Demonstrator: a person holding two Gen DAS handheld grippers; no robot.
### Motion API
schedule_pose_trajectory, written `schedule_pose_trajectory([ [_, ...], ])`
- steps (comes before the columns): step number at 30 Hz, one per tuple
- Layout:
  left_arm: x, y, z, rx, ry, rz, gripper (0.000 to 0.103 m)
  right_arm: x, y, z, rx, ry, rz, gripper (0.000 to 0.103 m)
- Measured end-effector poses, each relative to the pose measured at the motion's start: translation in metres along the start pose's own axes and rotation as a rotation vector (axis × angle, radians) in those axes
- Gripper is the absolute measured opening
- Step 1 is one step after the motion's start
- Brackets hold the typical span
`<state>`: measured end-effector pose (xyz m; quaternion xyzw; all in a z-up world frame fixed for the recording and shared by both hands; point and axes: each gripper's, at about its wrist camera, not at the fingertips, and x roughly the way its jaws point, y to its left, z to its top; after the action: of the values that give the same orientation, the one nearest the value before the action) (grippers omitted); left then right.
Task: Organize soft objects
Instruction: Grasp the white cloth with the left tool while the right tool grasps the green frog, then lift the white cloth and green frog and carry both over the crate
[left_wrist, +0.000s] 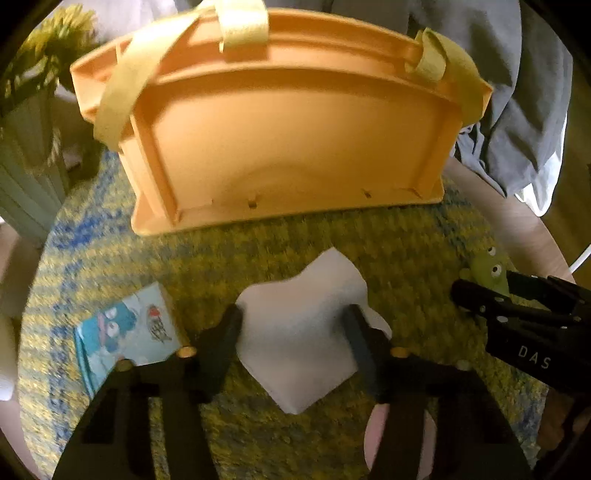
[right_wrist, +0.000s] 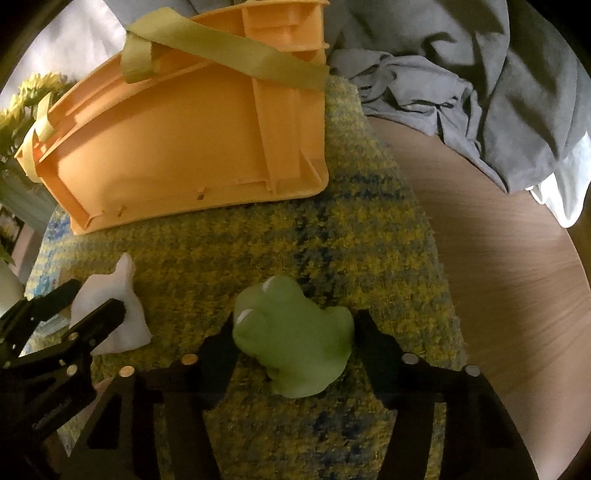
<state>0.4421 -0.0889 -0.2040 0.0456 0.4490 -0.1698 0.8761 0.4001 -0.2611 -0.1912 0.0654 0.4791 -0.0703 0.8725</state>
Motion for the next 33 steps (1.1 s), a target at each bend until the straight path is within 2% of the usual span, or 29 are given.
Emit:
schedule_pose_trajectory([
  [5,-0.006,-0.001,-0.002,0.022,-0.014,-0.001,0.025,-0.003,0.003,-0.002,-0.02,-0.015,-0.013,0.058],
  [10,-0.015,-0.003,-0.002,0.034,-0.03,-0.011,0.015,-0.012,0.004,-0.003,-0.018,-0.042,-0.011,0.058],
  [14,-0.025,-0.002,0.0,0.038,-0.052,-0.016,0.01,-0.019,0.004,-0.004,-0.016,-0.058,-0.004,0.058],
  [33,-0.084,0.001,0.009,0.01,-0.185,-0.028,0.01,-0.067,0.018,0.002,-0.038,-0.17,0.051,0.058],
])
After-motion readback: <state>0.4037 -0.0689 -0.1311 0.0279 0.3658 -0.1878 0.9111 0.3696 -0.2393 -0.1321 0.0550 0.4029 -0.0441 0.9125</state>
